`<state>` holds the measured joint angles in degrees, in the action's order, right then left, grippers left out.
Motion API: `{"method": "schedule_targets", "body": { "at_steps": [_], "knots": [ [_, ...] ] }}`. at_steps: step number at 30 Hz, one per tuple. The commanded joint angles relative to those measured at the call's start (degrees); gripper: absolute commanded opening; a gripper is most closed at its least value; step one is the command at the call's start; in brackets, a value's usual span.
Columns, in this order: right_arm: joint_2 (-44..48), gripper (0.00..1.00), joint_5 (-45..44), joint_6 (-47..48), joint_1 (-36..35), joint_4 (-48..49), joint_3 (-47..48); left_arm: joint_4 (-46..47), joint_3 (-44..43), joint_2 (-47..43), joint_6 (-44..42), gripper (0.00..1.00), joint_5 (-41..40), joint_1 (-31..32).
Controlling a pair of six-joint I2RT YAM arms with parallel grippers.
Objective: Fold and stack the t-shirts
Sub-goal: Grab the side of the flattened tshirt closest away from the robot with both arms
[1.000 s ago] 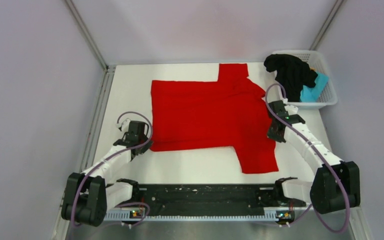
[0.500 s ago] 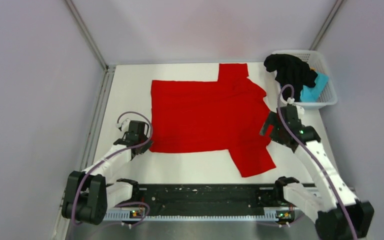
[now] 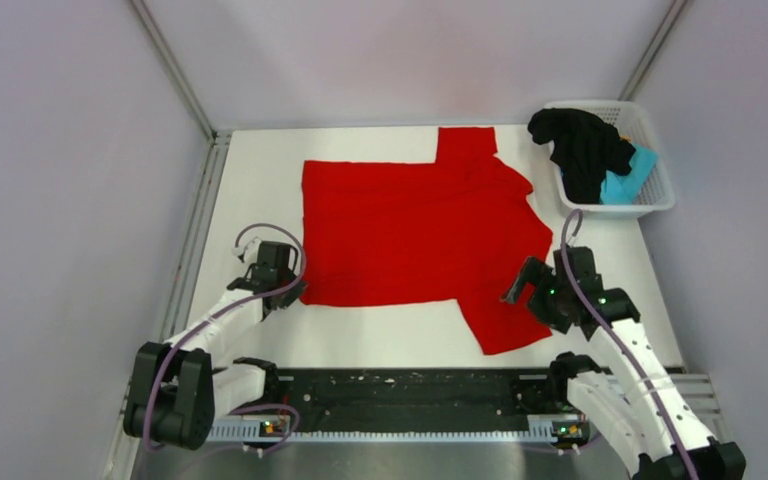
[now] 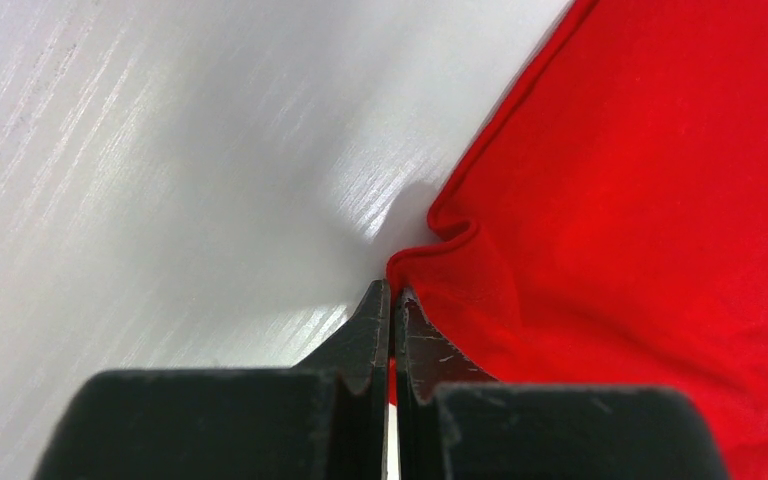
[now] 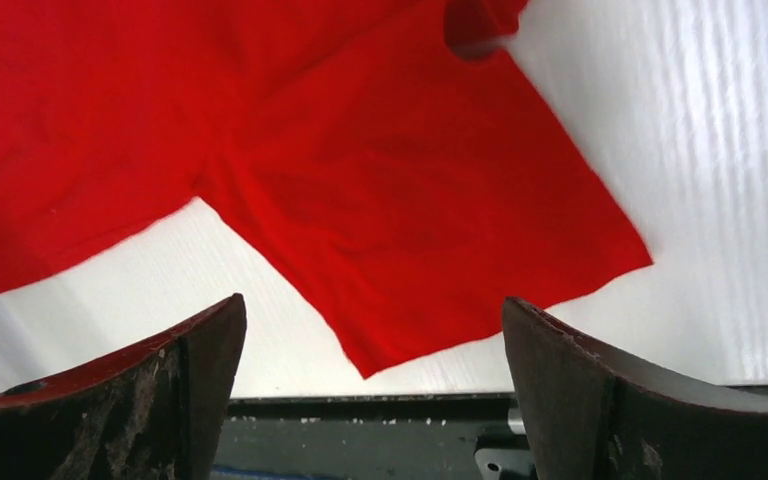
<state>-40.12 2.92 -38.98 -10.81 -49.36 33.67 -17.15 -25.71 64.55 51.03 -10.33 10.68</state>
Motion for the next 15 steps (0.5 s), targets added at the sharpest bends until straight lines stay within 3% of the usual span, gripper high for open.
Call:
{"method": "schedule_targets", "body": {
  "at_steps": [1,6,15],
  "knots": [
    [-1.3,0.93,6.3,-6.7,0.1,2.1,-4.9,0.8,-0.6,-0.2,0.9,0.0,0.3,-0.1],
    [-3.6,0.9,-0.4,-6.7,0.0,0.5,-5.9,0.3,-1.0,0.6,0.8,0.0,0.3,0.0],
    [-8.9,0.7,-7.7,-9.6,-5.5,3.3,-7.6,1.2,-0.9,1.4,0.5,0.0,0.8,0.0]
  ]
}}
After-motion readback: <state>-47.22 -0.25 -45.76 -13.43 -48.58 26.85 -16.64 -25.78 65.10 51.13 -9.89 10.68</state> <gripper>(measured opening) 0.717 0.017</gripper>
